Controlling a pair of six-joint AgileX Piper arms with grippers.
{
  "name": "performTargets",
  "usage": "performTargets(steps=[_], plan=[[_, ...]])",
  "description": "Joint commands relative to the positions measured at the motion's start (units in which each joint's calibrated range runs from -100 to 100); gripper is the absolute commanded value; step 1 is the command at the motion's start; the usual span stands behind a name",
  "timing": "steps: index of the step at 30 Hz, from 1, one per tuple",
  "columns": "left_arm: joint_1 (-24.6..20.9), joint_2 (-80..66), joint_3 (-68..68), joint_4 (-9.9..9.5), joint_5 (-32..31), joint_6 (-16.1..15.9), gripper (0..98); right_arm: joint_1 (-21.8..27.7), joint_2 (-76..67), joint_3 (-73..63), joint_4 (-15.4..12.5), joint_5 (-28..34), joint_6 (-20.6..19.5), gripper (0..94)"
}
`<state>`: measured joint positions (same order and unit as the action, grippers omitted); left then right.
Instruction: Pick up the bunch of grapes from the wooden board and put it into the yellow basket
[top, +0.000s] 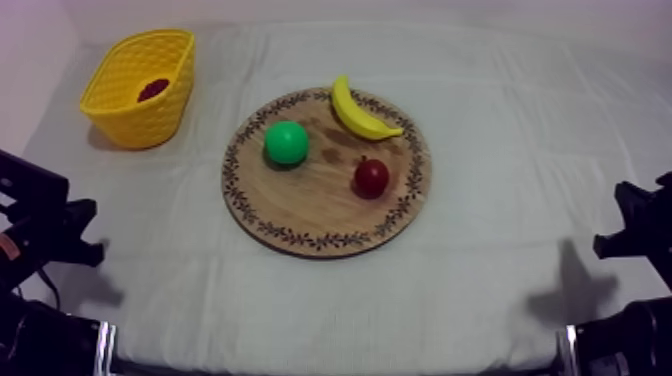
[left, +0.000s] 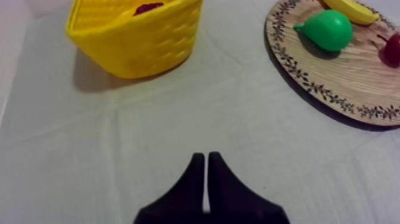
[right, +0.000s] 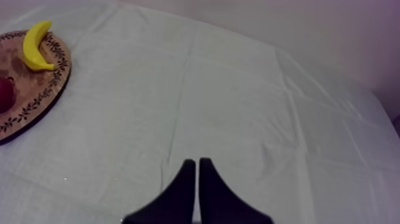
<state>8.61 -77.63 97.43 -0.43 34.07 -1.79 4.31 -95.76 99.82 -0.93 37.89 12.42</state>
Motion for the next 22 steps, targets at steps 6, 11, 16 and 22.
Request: performTargets(steps=[6,11,16,22], plan=[[0.65,-7.97,-0.08,-1.24,2.33,6.14,0.0,-0.02,0.0,-0.04,-0.02,0.02,0.01,0.3],[0.74,-12.94,-0.09,-1.38,2.84,10.78,0.0,-0.02,0.0,-0.04,-0.02,0.02,0.01,0.3],[0.46,-18.38,0.5,-1.4,1.93,12.15,0.0,-0.02,0.0,-0.04,-0.02,0.02,0.01,0.3],[-0.42,-21.9,2.09,-1.57,-0.92,12.65,0.0,-0.02,0.0,-0.04,-0.02,0.02,0.01,0.3]])
